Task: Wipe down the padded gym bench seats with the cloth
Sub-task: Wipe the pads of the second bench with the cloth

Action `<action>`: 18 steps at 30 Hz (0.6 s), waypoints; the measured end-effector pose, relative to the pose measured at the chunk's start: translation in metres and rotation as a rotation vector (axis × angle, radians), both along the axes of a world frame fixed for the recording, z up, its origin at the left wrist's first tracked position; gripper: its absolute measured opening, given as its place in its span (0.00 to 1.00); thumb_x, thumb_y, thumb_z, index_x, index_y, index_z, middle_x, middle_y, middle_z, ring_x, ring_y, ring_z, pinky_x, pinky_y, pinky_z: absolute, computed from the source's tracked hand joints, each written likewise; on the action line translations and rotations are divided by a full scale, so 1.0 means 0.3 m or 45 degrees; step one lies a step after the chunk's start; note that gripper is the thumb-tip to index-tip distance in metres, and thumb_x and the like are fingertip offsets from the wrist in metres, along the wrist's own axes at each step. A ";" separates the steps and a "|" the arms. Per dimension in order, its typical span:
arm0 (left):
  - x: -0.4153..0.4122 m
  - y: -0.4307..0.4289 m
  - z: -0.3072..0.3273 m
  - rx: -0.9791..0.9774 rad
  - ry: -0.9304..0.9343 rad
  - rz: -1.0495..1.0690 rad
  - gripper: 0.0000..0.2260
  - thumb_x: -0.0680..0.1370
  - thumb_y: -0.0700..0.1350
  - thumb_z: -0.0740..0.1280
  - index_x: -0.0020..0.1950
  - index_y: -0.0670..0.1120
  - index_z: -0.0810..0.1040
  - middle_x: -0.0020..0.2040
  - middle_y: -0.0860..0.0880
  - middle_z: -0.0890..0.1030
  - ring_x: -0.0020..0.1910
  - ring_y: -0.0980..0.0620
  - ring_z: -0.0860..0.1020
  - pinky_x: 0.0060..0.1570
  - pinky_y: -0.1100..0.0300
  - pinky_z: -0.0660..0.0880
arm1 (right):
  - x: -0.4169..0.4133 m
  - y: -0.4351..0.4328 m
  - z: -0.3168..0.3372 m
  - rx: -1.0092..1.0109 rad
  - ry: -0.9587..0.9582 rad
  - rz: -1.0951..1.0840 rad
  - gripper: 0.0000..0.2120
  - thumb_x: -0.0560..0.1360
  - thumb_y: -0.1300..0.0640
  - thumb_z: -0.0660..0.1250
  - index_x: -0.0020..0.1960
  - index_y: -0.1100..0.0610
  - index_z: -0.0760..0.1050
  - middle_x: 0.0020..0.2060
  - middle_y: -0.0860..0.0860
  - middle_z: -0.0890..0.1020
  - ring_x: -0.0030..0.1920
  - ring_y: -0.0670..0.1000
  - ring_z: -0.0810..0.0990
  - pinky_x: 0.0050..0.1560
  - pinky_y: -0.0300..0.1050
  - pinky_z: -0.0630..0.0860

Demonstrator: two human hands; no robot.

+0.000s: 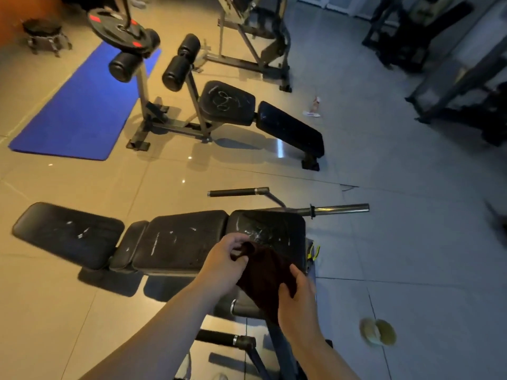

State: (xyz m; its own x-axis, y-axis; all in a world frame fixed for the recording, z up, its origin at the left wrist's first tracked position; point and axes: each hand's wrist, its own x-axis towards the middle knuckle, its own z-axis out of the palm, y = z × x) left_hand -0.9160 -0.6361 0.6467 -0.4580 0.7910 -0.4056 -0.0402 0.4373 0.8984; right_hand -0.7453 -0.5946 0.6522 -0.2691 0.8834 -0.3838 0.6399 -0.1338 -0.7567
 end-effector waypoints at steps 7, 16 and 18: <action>0.011 0.148 -0.184 -0.017 0.017 -0.079 0.19 0.80 0.36 0.66 0.65 0.57 0.74 0.60 0.56 0.74 0.61 0.56 0.73 0.54 0.62 0.75 | -0.044 0.151 -0.141 0.227 -0.146 0.007 0.23 0.83 0.64 0.59 0.77 0.50 0.65 0.68 0.47 0.67 0.69 0.47 0.70 0.67 0.37 0.71; -0.031 0.136 -0.467 -0.004 0.165 -0.334 0.23 0.80 0.34 0.63 0.69 0.55 0.72 0.61 0.59 0.73 0.60 0.64 0.72 0.53 0.80 0.65 | -0.121 0.274 -0.398 0.433 -0.753 0.079 0.27 0.84 0.52 0.57 0.82 0.51 0.54 0.81 0.54 0.52 0.80 0.58 0.51 0.79 0.59 0.54; -0.056 0.122 -0.523 0.066 0.365 -0.391 0.20 0.79 0.34 0.63 0.66 0.52 0.76 0.59 0.58 0.73 0.62 0.60 0.72 0.60 0.76 0.65 | -0.172 0.241 -0.472 0.347 -0.877 0.203 0.32 0.84 0.42 0.48 0.82 0.54 0.41 0.82 0.56 0.41 0.81 0.58 0.38 0.79 0.58 0.38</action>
